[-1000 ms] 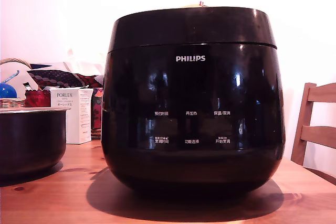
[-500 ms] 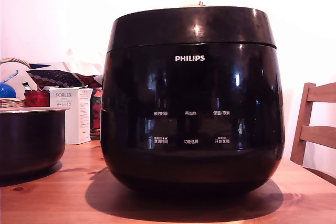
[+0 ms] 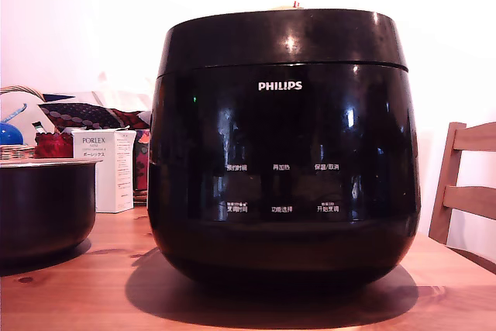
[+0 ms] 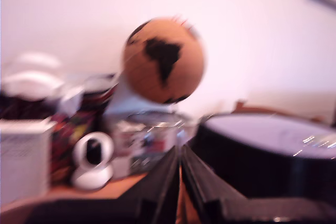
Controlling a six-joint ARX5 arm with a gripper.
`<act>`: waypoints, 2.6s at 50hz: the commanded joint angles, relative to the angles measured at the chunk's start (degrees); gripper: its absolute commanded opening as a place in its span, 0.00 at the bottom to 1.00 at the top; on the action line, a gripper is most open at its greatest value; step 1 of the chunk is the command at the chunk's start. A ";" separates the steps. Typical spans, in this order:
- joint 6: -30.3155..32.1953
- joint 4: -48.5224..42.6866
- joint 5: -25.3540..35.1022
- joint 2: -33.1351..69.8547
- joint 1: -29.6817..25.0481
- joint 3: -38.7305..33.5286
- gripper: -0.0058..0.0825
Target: Open the rice cooker by pressing the large metal button on the top of its lid with medium force
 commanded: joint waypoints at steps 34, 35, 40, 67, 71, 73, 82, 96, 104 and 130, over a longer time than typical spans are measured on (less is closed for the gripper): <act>1.73 15.56 -8.55 31.47 -29.00 8.83 0.04; 1.73 16.17 -8.83 32.63 -29.68 9.22 0.04; 3.58 18.71 -9.18 38.42 -32.85 11.50 0.04; 6.51 23.85 -9.05 60.81 -39.76 24.79 0.04; 6.51 24.90 -9.05 63.76 -39.76 25.79 0.04; 6.51 26.16 -9.03 65.05 -39.76 25.92 0.04; 6.51 31.93 -9.11 69.70 -40.24 26.32 0.04; 6.54 33.59 -9.97 74.53 -40.52 27.93 0.04; 8.28 30.75 -12.22 75.52 -41.38 30.34 0.04; 23.02 -1.84 -17.84 75.32 -43.39 43.45 0.04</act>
